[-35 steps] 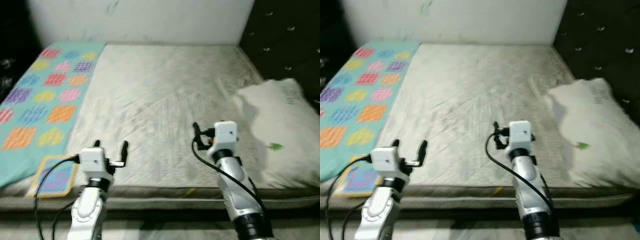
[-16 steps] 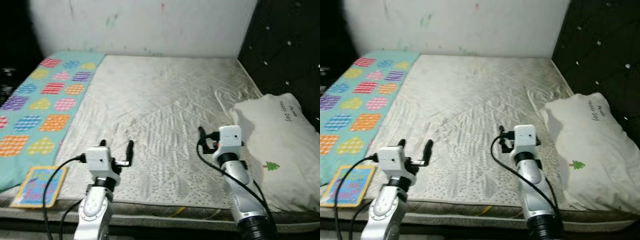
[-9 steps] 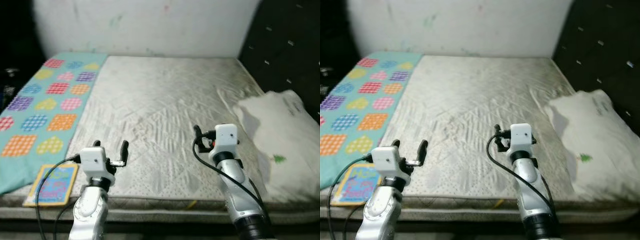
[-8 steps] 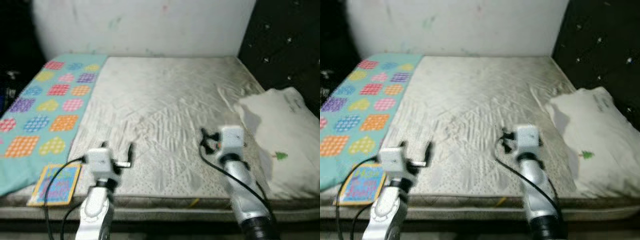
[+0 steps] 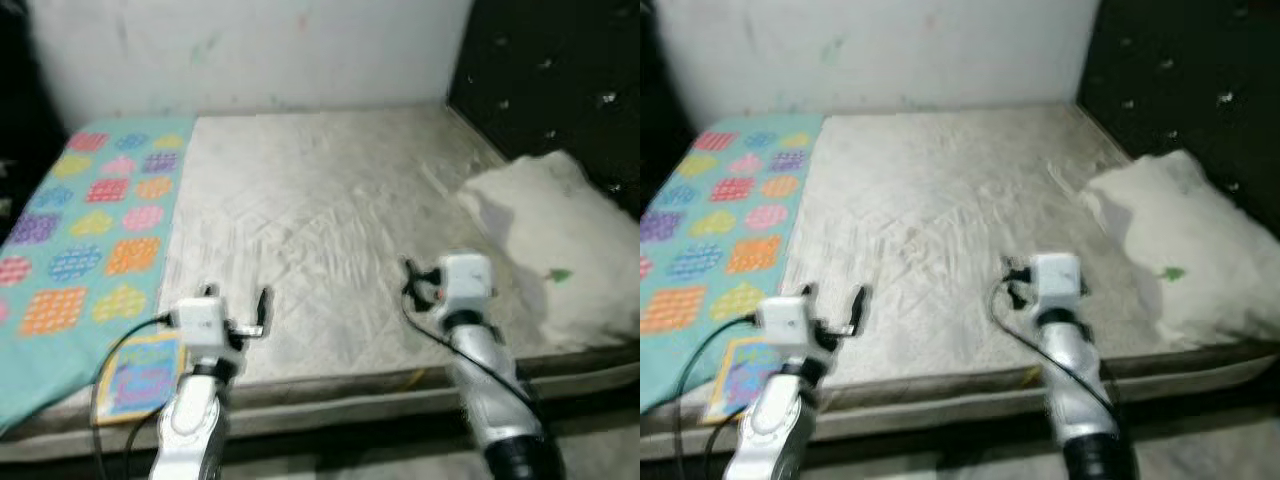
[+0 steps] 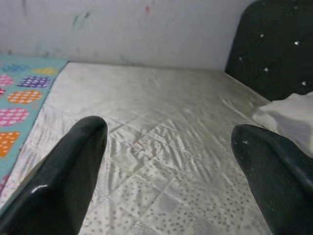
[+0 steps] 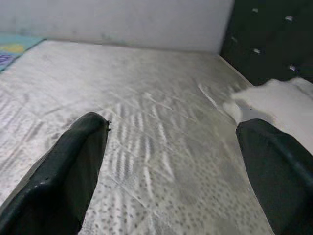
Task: Clean up the room
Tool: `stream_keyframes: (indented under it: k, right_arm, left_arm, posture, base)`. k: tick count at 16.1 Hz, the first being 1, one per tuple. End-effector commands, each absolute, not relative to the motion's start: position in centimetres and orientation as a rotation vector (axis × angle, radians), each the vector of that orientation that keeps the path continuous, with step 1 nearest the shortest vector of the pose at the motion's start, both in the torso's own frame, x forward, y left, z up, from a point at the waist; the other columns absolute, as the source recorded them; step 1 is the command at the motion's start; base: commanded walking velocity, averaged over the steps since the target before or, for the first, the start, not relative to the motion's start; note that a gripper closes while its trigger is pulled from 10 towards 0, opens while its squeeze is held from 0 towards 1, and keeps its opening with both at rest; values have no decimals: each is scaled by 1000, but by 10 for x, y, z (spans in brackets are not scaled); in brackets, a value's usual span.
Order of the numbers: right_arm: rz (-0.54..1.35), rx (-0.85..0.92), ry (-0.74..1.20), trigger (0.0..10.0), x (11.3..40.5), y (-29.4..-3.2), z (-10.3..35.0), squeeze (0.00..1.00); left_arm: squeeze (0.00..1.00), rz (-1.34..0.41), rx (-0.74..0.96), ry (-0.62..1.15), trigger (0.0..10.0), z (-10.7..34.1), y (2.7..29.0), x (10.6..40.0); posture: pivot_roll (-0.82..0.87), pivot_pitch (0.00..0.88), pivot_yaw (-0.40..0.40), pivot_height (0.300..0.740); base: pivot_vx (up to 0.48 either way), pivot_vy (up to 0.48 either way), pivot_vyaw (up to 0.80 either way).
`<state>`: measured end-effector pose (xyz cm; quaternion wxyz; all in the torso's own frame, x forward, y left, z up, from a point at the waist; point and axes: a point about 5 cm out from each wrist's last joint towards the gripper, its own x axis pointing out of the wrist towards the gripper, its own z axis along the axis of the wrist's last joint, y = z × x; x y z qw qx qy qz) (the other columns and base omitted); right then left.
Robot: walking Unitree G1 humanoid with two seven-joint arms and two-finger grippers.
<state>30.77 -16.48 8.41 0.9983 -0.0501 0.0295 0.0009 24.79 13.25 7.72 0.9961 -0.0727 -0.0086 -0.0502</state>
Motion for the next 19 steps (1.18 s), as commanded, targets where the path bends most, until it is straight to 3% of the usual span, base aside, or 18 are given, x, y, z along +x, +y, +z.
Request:
stream_keyframes:
  k: [1, 9, 14, 19]
  right_arm:
    - [24, -88, 36, 10000, 311, -155, 90, 0]
    - [34, -100, 41, 10000, 312, -157, 88, 0]
    - [39, -96, 37, 10000, 313, -154, 89, 0]
    - [41, -94, 38, 10000, 311, -152, 88, 0]
  left_arm:
    - [0, -75, -139, -21, 10000, 79, 139, 248]
    - [0, -69, -126, -16, 10000, 77, 141, 248]
    - [0, -69, -123, -26, 10000, 79, 146, 247]
    - [0, -90, -137, -29, 10000, 80, 144, 247]
  posture:
    - [51, 15, -6, 740]
    - [56, 11, -7, 740]
    - [59, 11, -2, 740]
    - [60, 12, 4, 740]
  base:
    - [0, 480, 0]
    - [0, 458, 0]
    - [0, 0, 0]
    - [251, 0, 0]
